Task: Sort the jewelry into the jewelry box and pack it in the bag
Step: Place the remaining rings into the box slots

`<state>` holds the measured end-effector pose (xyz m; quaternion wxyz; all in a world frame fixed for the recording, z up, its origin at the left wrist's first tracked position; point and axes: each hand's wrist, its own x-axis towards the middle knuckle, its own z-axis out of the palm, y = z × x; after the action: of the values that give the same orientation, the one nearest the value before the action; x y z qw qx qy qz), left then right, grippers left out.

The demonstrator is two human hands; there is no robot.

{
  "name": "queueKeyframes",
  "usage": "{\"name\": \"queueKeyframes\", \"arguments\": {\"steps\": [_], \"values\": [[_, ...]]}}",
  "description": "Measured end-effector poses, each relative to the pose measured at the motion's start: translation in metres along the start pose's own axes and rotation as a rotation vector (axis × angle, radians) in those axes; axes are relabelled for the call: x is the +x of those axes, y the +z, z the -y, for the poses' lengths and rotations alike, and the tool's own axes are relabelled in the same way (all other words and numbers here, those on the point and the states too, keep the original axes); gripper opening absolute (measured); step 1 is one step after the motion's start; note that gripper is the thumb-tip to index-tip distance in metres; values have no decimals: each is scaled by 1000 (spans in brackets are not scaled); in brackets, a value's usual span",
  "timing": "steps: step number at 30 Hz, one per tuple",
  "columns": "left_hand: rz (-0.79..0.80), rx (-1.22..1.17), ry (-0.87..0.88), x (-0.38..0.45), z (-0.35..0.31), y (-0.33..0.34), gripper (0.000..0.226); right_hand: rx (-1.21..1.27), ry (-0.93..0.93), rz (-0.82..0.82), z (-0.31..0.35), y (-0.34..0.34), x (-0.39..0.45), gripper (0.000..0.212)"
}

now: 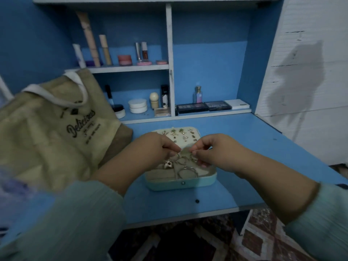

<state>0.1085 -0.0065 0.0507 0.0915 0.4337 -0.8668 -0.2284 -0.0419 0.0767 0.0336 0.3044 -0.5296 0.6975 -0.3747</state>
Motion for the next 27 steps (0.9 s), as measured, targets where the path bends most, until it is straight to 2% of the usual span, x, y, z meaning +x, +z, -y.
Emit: {"name": "queueKeyframes", "arguments": {"steps": [4, 15, 19, 25, 27], "values": [[4, 4, -26, -12, 19, -6, 24, -21, -9, 48, 12, 22, 3, 11], [12, -2, -51, -21, 39, -6, 24, -306, -78, 17, 14, 53, 15, 17], [147, 104, -109, -21, 33, -8, 31, -284, -82, 20, 11, 56, 17, 14], [149, 148, -109, -17, 34, -7, 30, -245, -85, 32, 9, 58, 19, 10], [71, 162, -41, -18, 40, -3, 25, -249, -103, 35, 9, 58, 19, 8]]}}
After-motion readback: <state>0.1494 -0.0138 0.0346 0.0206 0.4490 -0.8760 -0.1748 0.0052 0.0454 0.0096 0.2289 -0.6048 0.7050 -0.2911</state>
